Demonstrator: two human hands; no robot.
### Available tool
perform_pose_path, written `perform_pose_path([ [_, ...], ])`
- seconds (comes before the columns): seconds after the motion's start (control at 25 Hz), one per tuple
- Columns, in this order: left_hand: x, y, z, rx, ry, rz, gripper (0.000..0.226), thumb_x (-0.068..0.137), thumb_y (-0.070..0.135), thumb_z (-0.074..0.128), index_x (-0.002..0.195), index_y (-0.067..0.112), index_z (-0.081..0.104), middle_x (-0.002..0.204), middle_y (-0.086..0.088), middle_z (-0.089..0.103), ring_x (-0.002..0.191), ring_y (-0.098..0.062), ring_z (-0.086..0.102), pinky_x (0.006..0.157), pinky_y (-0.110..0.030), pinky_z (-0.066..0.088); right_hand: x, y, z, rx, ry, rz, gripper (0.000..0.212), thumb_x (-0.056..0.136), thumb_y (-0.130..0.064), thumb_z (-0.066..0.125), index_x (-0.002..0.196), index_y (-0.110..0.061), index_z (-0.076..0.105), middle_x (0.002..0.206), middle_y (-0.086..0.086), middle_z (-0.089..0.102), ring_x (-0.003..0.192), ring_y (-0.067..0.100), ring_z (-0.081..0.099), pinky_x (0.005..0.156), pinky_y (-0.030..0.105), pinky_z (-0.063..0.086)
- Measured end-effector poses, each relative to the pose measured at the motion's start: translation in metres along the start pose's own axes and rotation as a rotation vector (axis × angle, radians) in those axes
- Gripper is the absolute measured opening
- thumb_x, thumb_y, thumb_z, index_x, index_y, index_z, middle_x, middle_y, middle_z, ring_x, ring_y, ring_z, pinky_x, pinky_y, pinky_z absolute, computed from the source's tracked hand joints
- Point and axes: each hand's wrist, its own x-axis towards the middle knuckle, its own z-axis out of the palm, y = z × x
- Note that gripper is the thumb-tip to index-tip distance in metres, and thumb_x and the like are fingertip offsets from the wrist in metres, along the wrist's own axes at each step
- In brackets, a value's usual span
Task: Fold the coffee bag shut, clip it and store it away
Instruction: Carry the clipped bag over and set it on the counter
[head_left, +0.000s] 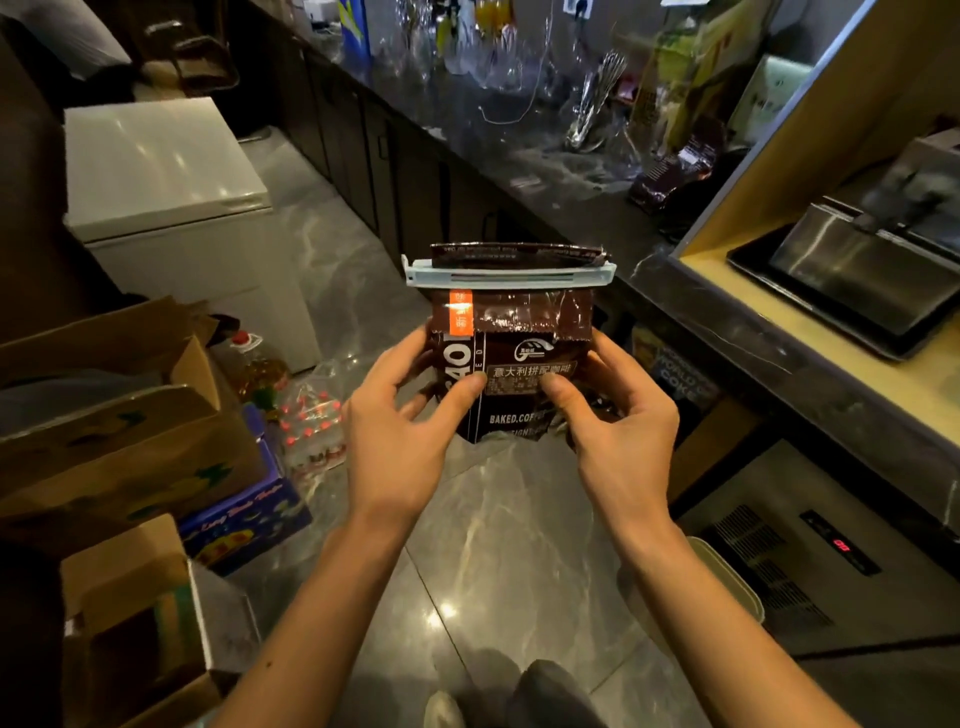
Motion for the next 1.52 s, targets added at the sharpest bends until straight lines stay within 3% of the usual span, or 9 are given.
perform_pose_path([
  [0.36, 0.129, -0.046, 0.03, 0.013, -0.02, 0.041, 0.053, 0.083, 0.017, 0.075, 0.133, 0.016, 0.058, 0.124, 0.001, 0.065, 0.116, -0.007, 0.062, 0.093, -0.037, 0.056, 0.118, 0.053, 0.054, 0.037, -0.02, 0.015, 0.046, 0.084, -0.015, 0.074, 0.128, -0.019, 0.062, 0.117, -0.012, 0.069, 0.111, -0.002, 0.063, 0.094, 0.023, 0.052],
  [0.52, 0.199, -0.064, 0.065, 0.044, -0.025, 0.047, 0.053, 0.083, 0.018, 0.076, 0.133, 0.016, 0.058, 0.124, 0.0, 0.066, 0.116, -0.01, 0.063, 0.095, -0.039, 0.055, 0.191, 0.086, 0.069, 0.077, -0.032, 0.043, 0.046, 0.085, -0.013, 0.072, 0.129, -0.018, 0.061, 0.118, -0.009, 0.069, 0.112, 0.0, 0.063, 0.086, 0.011, 0.05],
  [0.76, 0.303, -0.076, 0.119, 0.081, -0.046, 0.078, 0.056, 0.081, 0.02, 0.077, 0.133, 0.018, 0.058, 0.123, 0.002, 0.067, 0.116, -0.006, 0.062, 0.094, -0.036, 0.056, 0.297, 0.114, 0.08, 0.136, -0.016, 0.055, 0.042, 0.085, -0.005, 0.071, 0.121, -0.026, 0.063, 0.11, -0.019, 0.068, 0.108, -0.003, 0.064, 0.084, 0.007, 0.048],
  [0.88, 0.346, -0.086, 0.137, 0.082, -0.047, 0.08, 0.056, 0.081, 0.02, 0.078, 0.133, 0.019, 0.058, 0.122, 0.003, 0.067, 0.113, -0.003, 0.063, 0.092, -0.037, 0.056, 0.337, 0.127, 0.089, 0.15, 0.017, 0.079, 0.045, 0.085, -0.003, 0.071, 0.124, -0.022, 0.063, 0.11, -0.018, 0.069, 0.106, -0.003, 0.065, 0.083, 0.007, 0.049],
  [1.24, 0.493, -0.149, 0.165, 0.03, -0.173, 0.096, 0.056, 0.081, 0.021, 0.078, 0.133, 0.02, 0.059, 0.121, 0.004, 0.068, 0.112, -0.004, 0.064, 0.094, -0.038, 0.055, 0.447, 0.175, 0.155, 0.067, 0.145, 0.118, 0.046, 0.085, -0.002, 0.07, 0.129, -0.01, 0.06, 0.115, -0.008, 0.068, 0.109, -0.003, 0.064, 0.08, 0.005, 0.048],
  [1.52, 0.624, -0.186, 0.162, -0.127, -0.369, 0.032, 0.057, 0.082, 0.015, 0.077, 0.135, 0.018, 0.056, 0.125, -0.001, 0.067, 0.118, -0.012, 0.063, 0.096, -0.04, 0.054, 0.525, 0.188, 0.233, -0.019, 0.285, 0.125, 0.047, 0.086, -0.001, 0.069, 0.131, -0.007, 0.059, 0.12, -0.001, 0.069, 0.109, -0.003, 0.064, 0.081, 0.007, 0.049],
])
